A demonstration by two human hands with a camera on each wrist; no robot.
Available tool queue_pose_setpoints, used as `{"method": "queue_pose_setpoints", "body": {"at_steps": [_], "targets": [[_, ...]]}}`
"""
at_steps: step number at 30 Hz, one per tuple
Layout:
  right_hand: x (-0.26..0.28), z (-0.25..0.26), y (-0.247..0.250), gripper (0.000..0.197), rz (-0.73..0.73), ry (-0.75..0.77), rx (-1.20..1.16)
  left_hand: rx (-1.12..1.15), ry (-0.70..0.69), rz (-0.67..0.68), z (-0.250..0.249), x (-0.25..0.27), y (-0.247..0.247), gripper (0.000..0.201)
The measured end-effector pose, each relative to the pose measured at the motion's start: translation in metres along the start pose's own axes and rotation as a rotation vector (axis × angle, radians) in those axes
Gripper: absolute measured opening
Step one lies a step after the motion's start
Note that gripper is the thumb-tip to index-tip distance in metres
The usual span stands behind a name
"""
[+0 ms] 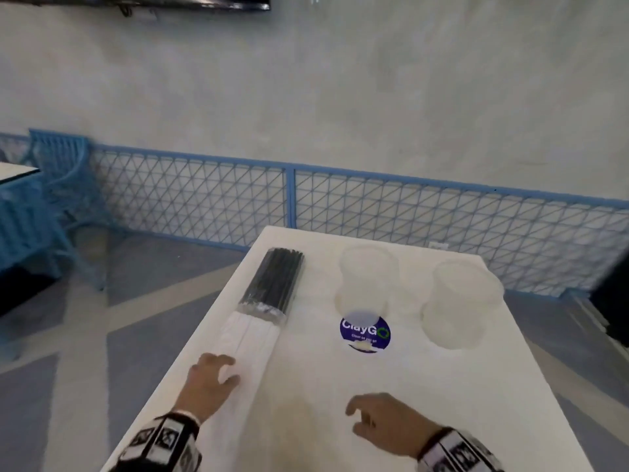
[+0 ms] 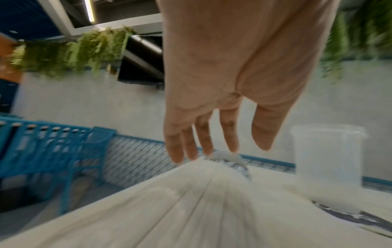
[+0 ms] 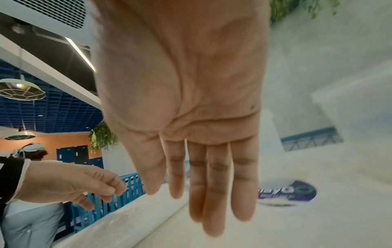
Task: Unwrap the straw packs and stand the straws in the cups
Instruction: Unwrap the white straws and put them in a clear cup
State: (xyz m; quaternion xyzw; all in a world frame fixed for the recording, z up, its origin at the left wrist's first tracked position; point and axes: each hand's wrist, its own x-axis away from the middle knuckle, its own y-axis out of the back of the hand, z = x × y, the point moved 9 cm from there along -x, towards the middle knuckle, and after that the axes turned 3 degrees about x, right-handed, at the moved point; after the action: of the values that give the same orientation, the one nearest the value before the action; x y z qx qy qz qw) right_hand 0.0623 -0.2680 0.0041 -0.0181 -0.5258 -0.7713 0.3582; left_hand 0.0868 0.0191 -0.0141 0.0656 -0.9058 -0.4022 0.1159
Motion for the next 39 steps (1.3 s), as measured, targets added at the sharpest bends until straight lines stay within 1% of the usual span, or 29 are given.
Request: {"method": "queue_pose_setpoints", "body": {"at_steps": [1, 2, 3, 5, 6, 8, 10, 11, 12, 14, 15, 16, 17, 18, 19, 21, 23, 24, 26, 28, 30, 31, 32, 33, 35, 36, 37, 38, 39], "targets": [[-0.014, 0.012, 0.007, 0.032, -0.013, 0.022, -0.027, -0.074, 0.108, -0.054, 0.011, -0.009, 0.014, 0.039], [-0.028, 0.024, 0.001, 0.034, 0.006, 0.008, -0.036, -0.115, 0.195, -0.088, 0.029, -0.008, 0.022, 0.055], [-0.04, 0.029, -0.005, 0.037, 0.027, -0.001, -0.051, -0.142, 0.298, -0.044, 0.04, -0.004, 0.021, 0.069], [-0.06, 0.033, -0.027, 0.043, 0.106, -0.055, -0.069, -0.083, 0.466, 0.071, 0.07, 0.005, 0.01, 0.095], [-0.066, 0.04, -0.035, 0.047, 0.142, -0.065, -0.079, -0.041, 0.496, 0.121, 0.078, 0.007, 0.002, 0.104], [-0.075, 0.051, -0.051, 0.055, 0.174, -0.089, -0.145, -0.038, 0.517, 0.175, 0.085, 0.014, -0.007, 0.112], [-0.081, 0.062, -0.066, 0.065, 0.202, -0.108, -0.247, -0.03, 0.533, 0.184, 0.089, 0.019, -0.014, 0.113], [-0.083, 0.067, -0.072, 0.071, 0.211, -0.112, -0.291, -0.019, 0.545, 0.202, 0.09, 0.022, -0.018, 0.111], [-0.085, 0.072, -0.078, 0.078, 0.213, -0.111, -0.317, -0.006, 0.55, 0.234, 0.088, 0.026, -0.022, 0.105], [-0.09, 0.078, -0.084, 0.092, 0.183, -0.101, -0.327, 0.096, 0.538, 0.295, 0.08, 0.031, -0.035, 0.077], [-0.09, 0.077, -0.086, 0.097, 0.173, -0.1, -0.313, 0.19, 0.531, 0.307, 0.074, 0.033, -0.042, 0.063], [-0.089, 0.076, -0.086, 0.101, 0.167, -0.104, -0.285, 0.308, 0.542, 0.313, 0.068, 0.035, -0.05, 0.057], [-0.087, 0.074, -0.085, 0.105, 0.161, -0.098, -0.254, 0.429, 0.558, 0.3, 0.063, 0.037, -0.055, 0.059], [-0.083, 0.073, -0.083, 0.108, 0.159, -0.084, -0.217, 0.529, 0.584, 0.293, 0.056, 0.04, -0.059, 0.066], [-0.078, 0.073, -0.081, 0.112, 0.148, -0.059, -0.18, 0.599, 0.59, 0.287, 0.048, 0.041, -0.062, 0.071], [-0.07, 0.071, -0.071, 0.119, 0.085, -0.015, -0.072, 0.697, 0.587, 0.335, 0.028, 0.041, -0.068, 0.072], [-0.062, 0.066, -0.054, 0.118, -0.037, -0.016, 0.054, 0.739, 0.542, 0.375, 0.004, 0.037, -0.069, 0.069], [-0.058, 0.063, -0.042, 0.113, -0.117, -0.033, 0.09, 0.739, 0.504, 0.377, -0.009, 0.034, -0.066, 0.066], [-0.05, 0.06, -0.014, 0.09, -0.311, -0.053, 0.122, 0.744, 0.424, 0.374, -0.036, 0.027, -0.059, 0.067], [-0.04, 0.055, 0.014, 0.066, -0.463, -0.08, 0.118, 0.754, 0.326, 0.397, -0.07, 0.027, -0.053, 0.062], [-0.028, 0.04, 0.04, 0.059, -0.537, -0.119, 0.024, 0.781, 0.22, 0.375, -0.103, 0.029, -0.043, 0.05], [-0.021, 0.031, 0.051, 0.059, -0.548, -0.123, -0.064, 0.782, 0.155, 0.366, -0.119, 0.032, -0.038, 0.048], [-0.014, 0.021, 0.062, 0.059, -0.55, -0.126, -0.173, 0.747, 0.074, 0.37, -0.133, 0.032, -0.035, 0.053], [-0.006, 0.01, 0.071, 0.056, -0.551, -0.132, -0.296, 0.659, -0.03, 0.377, -0.146, 0.033, -0.034, 0.059], [0.009, -0.011, 0.084, 0.044, -0.537, -0.153, -0.548, 0.391, -0.279, 0.367, -0.17, 0.033, -0.031, 0.07], [0.015, -0.019, 0.087, 0.04, -0.518, -0.158, -0.644, 0.27, -0.381, 0.354, -0.18, 0.032, -0.031, 0.075], [0.02, -0.025, 0.089, 0.037, -0.487, -0.156, -0.71, 0.176, -0.45, 0.344, -0.189, 0.03, -0.032, 0.079], [0.023, -0.028, 0.09, 0.035, -0.445, -0.144, -0.756, 0.104, -0.486, 0.344, -0.196, 0.026, -0.035, 0.083], [0.025, -0.033, 0.088, 0.035, -0.404, -0.145, -0.782, 0.062, -0.488, 0.372, -0.202, 0.022, -0.041, 0.085]]}}
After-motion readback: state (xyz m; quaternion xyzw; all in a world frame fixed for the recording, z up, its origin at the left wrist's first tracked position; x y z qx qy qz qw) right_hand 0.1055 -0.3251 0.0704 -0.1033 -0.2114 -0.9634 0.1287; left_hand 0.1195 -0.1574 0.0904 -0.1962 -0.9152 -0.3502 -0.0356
